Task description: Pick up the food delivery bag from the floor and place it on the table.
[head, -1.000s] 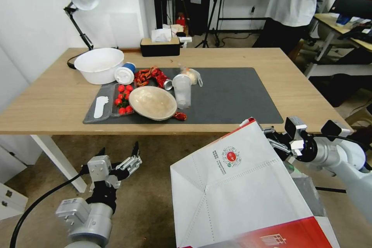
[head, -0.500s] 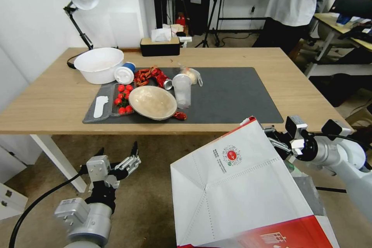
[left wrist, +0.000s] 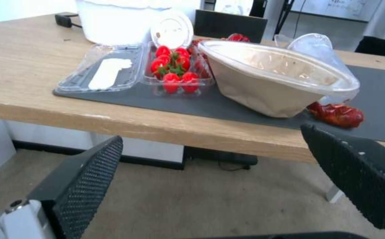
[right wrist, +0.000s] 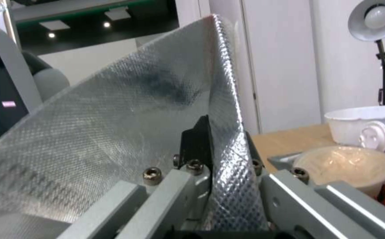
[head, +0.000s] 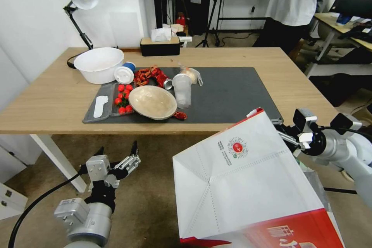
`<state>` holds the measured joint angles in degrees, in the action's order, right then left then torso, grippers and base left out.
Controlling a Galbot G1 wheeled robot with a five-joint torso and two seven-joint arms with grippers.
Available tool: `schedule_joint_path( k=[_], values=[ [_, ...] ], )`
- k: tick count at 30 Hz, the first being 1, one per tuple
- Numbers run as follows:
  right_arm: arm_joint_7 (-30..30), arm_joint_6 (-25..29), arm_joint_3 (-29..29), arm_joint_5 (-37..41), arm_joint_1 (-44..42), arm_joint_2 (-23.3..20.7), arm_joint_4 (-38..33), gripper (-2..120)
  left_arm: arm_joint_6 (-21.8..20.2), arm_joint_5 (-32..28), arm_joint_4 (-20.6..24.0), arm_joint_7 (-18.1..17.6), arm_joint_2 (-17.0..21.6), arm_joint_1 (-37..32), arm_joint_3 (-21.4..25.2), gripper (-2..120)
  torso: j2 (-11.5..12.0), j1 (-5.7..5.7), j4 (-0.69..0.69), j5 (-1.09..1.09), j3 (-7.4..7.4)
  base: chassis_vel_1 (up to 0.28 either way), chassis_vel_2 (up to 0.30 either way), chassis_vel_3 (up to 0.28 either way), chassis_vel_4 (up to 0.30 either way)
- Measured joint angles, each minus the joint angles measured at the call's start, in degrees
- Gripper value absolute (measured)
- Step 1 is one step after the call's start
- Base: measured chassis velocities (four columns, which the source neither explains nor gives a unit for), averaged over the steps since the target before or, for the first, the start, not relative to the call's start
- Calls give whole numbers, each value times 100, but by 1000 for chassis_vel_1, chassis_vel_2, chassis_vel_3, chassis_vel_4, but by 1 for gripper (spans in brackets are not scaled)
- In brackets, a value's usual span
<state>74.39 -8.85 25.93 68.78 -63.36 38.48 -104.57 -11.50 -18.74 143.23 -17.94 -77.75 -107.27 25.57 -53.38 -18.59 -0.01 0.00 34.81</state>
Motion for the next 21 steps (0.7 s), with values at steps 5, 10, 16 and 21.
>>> schedule_joint_path(
  k=[5,10,16,21],
  values=[
    [-85,-37,116,315,-3,-141,-98,0,6,11,0,5,-3,3,-1,100,6,3,0,0,-4,0,0,0,0],
    [-282,-114,276,870,0,-322,-291,0,0,65,0,36,-22,-26,-5,100,11,5,1,0,-7,0,0,0,0],
    [-623,-123,262,1192,203,-515,-393,0,11,89,0,40,-37,-44,-14,100,14,7,0,0,-9,0,0,0,0],
    [-1201,-15,158,1360,421,-628,-497,0,19,96,0,42,-39,-48,-16,100,16,7,0,0,-9,0,0,0,0]
  ],
)
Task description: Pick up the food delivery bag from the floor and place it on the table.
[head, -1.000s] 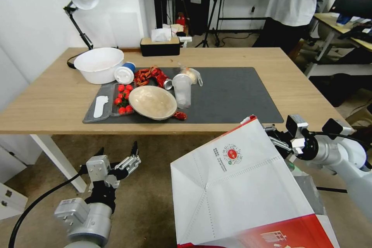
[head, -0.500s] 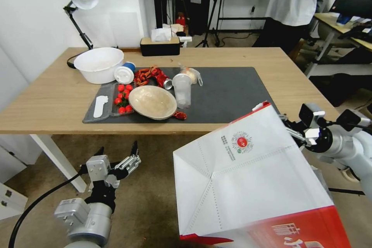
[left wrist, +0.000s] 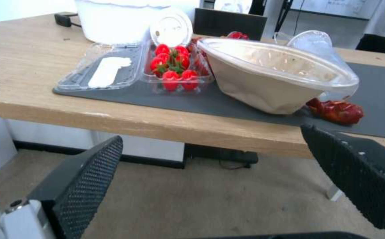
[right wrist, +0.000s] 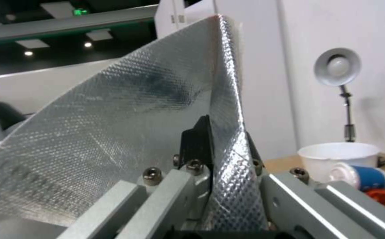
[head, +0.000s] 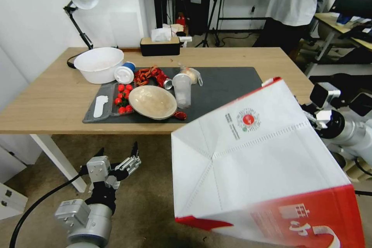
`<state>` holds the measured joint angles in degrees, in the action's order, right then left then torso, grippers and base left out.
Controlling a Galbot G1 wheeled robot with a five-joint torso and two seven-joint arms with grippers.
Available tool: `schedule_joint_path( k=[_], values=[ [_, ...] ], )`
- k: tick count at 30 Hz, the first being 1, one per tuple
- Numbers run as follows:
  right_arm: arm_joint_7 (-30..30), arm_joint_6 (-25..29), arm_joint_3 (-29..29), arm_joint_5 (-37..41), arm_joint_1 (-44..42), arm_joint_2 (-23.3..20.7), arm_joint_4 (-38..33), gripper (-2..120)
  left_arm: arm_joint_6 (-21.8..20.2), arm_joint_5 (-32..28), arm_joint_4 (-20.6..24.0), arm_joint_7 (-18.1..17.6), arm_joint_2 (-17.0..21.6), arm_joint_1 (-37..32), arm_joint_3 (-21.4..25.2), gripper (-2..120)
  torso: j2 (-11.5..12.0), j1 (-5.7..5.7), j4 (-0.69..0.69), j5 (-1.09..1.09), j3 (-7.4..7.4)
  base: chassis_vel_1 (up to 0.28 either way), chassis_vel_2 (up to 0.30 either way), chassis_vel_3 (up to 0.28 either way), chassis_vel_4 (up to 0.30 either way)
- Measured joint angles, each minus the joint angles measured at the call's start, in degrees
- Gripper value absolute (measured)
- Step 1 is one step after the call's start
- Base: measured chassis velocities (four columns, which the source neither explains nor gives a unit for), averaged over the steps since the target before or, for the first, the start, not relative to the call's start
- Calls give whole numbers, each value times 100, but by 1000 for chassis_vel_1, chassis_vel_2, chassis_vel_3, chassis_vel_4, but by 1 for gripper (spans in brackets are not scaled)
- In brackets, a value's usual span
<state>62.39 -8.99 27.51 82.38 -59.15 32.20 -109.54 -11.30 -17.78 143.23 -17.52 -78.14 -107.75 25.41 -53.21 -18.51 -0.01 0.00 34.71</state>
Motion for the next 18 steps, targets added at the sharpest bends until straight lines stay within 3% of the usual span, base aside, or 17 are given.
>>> schedule_joint_path(
  k=[7,9,14,18],
  values=[
    [-659,105,-83,53,134,-27,-123,0,2,4,0,0,4,-9,2,100,2,1,0,1,-1,0,0,0,0],
    [-1282,167,-97,31,189,-58,-260,0,3,4,0,0,6,-8,4,100,2,1,0,0,-2,0,0,0,0],
    [-1982,203,-99,35,247,-121,-443,0,4,5,0,1,8,1,3,100,3,1,0,0,-2,0,0,0,0],
    [-2112,186,-96,121,292,-188,-514,0,4,4,0,1,7,7,1,100,3,1,0,0,-2,0,0,0,0]
  ],
)
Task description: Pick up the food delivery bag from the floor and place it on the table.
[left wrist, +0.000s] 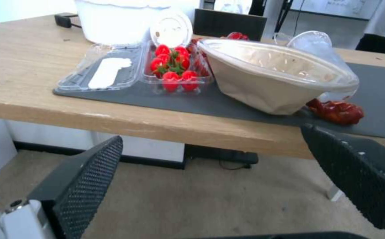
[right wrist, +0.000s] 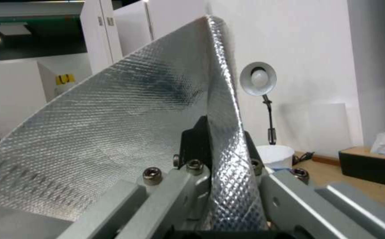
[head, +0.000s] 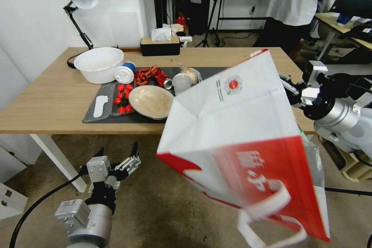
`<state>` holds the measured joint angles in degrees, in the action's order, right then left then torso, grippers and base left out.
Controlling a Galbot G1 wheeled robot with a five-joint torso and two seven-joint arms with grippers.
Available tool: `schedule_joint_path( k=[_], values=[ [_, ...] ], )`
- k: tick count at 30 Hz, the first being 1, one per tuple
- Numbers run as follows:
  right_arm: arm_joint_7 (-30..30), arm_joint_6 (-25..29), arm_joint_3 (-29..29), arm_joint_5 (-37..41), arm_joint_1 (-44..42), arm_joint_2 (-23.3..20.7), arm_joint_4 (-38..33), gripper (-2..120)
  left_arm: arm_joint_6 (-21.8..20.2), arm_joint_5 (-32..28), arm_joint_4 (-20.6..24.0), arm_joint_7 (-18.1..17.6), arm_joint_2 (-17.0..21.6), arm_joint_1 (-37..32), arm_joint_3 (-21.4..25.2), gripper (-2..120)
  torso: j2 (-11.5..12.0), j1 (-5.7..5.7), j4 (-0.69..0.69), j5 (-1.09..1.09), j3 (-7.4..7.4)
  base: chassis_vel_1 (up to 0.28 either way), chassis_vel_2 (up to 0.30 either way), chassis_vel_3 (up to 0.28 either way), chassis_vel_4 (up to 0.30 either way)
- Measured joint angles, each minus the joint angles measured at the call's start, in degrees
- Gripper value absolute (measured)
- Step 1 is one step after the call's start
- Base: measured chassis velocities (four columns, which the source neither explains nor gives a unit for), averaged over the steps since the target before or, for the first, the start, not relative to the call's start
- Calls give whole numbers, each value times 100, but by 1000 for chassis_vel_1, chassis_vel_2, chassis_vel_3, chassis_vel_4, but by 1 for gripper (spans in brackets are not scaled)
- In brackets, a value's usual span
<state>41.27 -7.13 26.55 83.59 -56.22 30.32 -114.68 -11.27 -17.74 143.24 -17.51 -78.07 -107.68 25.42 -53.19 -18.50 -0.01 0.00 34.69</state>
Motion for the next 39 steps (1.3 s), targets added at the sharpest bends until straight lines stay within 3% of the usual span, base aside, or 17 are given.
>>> schedule_joint_path(
  k=[9,15,22,39],
  values=[
    [-656,-33,61,274,193,-170,-177,0,0,-2,0,1,-4,-7,6,100,1,0,0,0,-1,0,0,0,0],
    [-1833,-69,62,201,354,-266,-362,0,1,-2,0,-2,-8,-46,26,100,1,1,0,0,-1,0,0,0,0],
    [-2570,-130,76,524,665,-390,-492,0,20,9,0,-7,-22,-82,33,100,2,1,0,0,-1,0,0,0,0],
    [-3313,-174,33,987,1309,-507,-501,0,73,87,0,-11,-54,-171,14,100,2,1,0,0,-1,0,0,0,0]
  ],
)
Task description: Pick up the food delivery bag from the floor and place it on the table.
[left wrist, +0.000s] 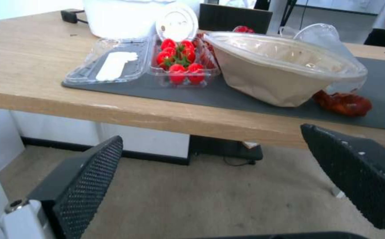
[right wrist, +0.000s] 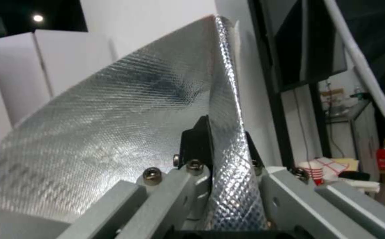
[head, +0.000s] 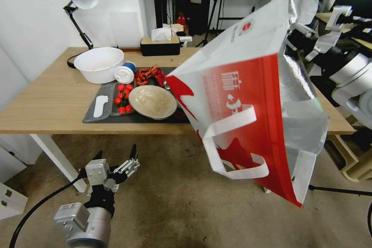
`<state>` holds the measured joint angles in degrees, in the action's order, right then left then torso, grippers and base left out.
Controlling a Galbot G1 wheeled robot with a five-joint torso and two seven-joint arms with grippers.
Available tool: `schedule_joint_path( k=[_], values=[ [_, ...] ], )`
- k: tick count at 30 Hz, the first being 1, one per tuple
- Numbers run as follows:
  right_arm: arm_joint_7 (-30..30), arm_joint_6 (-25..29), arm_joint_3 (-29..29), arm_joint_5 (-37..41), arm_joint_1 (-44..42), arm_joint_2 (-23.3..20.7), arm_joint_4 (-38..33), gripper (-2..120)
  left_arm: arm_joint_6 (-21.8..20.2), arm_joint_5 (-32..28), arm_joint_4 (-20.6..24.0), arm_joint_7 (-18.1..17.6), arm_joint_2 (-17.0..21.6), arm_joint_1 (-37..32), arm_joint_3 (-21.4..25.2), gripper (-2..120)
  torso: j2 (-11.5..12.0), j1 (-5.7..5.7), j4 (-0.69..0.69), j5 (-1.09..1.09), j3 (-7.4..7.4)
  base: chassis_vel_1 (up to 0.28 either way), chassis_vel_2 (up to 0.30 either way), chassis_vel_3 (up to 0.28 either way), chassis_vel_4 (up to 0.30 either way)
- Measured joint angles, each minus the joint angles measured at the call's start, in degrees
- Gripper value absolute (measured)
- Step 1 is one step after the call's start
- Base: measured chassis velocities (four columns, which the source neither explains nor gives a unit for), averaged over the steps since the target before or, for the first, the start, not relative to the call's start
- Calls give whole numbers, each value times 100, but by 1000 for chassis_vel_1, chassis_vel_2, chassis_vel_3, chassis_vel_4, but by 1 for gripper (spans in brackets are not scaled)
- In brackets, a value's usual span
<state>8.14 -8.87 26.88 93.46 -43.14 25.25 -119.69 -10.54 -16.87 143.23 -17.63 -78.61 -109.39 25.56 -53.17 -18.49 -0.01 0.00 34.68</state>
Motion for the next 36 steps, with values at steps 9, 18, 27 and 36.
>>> schedule_joint_path(
  k=[9,18,27,36],
  values=[
    [-867,29,-176,56,424,44,102,0,2,3,0,-1,15,12,5,100,0,0,0,1,0,0,0,0,0],
    [-1832,31,-429,227,886,161,297,0,2,4,0,2,11,25,-1,100,0,0,0,1,0,0,0,0,0],
    [-2541,-72,-533,369,1211,204,582,0,0,14,0,16,11,25,-1,100,1,0,0,0,0,0,0,0,0],
    [-3227,-299,-698,435,1391,297,809,0,-1,41,0,27,11,-9,-8,100,1,0,0,0,0,0,0,0,0]
  ],
)
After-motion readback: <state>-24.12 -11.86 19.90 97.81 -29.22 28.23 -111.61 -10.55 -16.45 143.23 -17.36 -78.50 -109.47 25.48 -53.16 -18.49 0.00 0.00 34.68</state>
